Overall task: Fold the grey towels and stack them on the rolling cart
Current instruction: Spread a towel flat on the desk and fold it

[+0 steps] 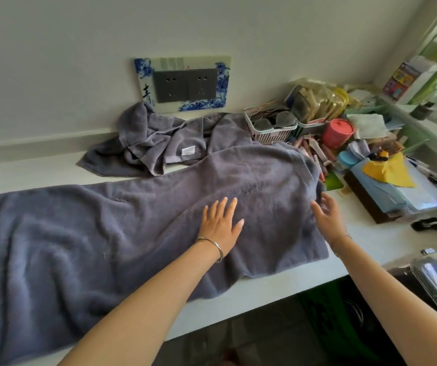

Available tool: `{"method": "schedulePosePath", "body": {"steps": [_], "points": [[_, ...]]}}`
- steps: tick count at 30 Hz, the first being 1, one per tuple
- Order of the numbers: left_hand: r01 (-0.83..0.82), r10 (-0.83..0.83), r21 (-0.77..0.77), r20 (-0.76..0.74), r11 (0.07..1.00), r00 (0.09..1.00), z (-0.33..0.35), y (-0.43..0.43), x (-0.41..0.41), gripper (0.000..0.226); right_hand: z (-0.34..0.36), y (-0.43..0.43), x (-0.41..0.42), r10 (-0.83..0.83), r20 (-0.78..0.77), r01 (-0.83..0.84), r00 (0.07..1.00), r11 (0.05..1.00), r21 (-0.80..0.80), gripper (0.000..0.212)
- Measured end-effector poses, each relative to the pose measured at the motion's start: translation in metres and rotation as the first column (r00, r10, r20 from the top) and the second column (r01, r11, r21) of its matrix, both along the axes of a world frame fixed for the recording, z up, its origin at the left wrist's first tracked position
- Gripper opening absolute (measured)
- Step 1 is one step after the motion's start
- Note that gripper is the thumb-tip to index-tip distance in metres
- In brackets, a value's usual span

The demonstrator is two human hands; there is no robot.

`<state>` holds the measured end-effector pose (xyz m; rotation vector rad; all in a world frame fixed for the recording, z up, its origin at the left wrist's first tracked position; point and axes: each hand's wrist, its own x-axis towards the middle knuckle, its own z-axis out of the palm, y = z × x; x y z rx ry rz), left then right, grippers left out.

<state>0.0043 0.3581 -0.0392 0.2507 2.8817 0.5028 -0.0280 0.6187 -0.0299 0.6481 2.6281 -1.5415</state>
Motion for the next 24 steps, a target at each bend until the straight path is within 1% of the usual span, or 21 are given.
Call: {"method": "schedulePosePath", "body": {"steps": [1,2,5,6,8,10,13,15,17,18,19,20,22,24], "points": [[0.025,-0.024,0.015,-0.019,1.0,1.0,0.002,0.016,-0.01,0.061,-0.002,0.009,-0.004,-0.006,0.026,0.007,1.0,0.999,-0.047,0.051],[0.044,-0.042,0.046,-0.045,0.998,0.998,0.005,0.026,-0.017,0.064,-0.004,0.01,-0.006,0.008,0.049,-0.005,0.999,0.998,-0.06,0.046],[0.083,-0.06,0.148,-0.15,0.986,0.987,0.014,0.061,-0.046,0.079,-0.014,0.019,-0.011,0.028,0.07,-0.024,0.997,0.998,-0.055,0.04],[0.104,-0.071,0.175,-0.183,0.979,0.981,0.016,0.072,-0.057,0.077,-0.017,0.02,-0.011,0.031,0.056,-0.027,0.998,0.998,-0.063,0.039],[0.187,-0.142,0.2,-0.22,0.962,0.965,0.021,0.1,-0.085,0.061,-0.019,0.025,-0.012,0.042,0.026,-0.04,0.999,0.996,-0.079,0.04],[0.316,-0.277,0.139,-0.245,0.939,0.929,0.023,0.131,-0.11,0.049,-0.019,0.032,-0.011,0.06,-0.006,-0.061,0.998,0.994,-0.092,0.042],[0.445,-0.433,-0.016,-0.261,0.895,0.863,0.023,0.16,-0.142,0.042,-0.02,0.041,-0.01,0.087,-0.039,-0.09,0.995,0.992,-0.092,0.043],[0.497,-0.5,-0.083,-0.269,0.864,0.823,0.02,0.171,-0.157,0.037,-0.022,0.045,-0.01,0.118,-0.066,-0.124,0.991,0.987,-0.102,0.041],[0.52,-0.553,-0.192,-0.239,0.832,0.798,0.019,0.178,-0.169,0.035,-0.022,0.047,-0.012,0.138,-0.111,-0.15,0.984,0.983,-0.105,0.037],[0.515,-0.562,-0.236,-0.233,0.824,0.793,0.018,0.178,-0.174,0.035,-0.02,0.047,-0.013,0.145,-0.131,-0.159,0.981,0.982,-0.103,0.034],[0.498,-0.548,-0.236,-0.26,0.834,0.795,0.017,0.176,-0.178,0.035,-0.018,0.048,-0.014,0.151,-0.148,-0.168,0.977,0.98,-0.106,0.033],[0.484,-0.52,-0.189,-0.312,0.854,0.795,0.018,0.174,-0.18,0.038,-0.014,0.049,-0.015,0.156,-0.169,-0.177,0.973,0.977,-0.121,0.033],[0.463,-0.434,-0.041,-0.43,0.885,0.791,0.022,0.176,-0.183,0.048,-0.005,0.058,-0.017,0.129,-0.22,-0.169,0.967,0.97,-0.175,0.036],[0.455,-0.366,0.058,-0.509,0.889,0.779,0.029,0.19,-0.184,0.05,0.008,0.07,-0.019,0.032,-0.288,-0.096,0.957,0.973,-0.209,0.035]]}}
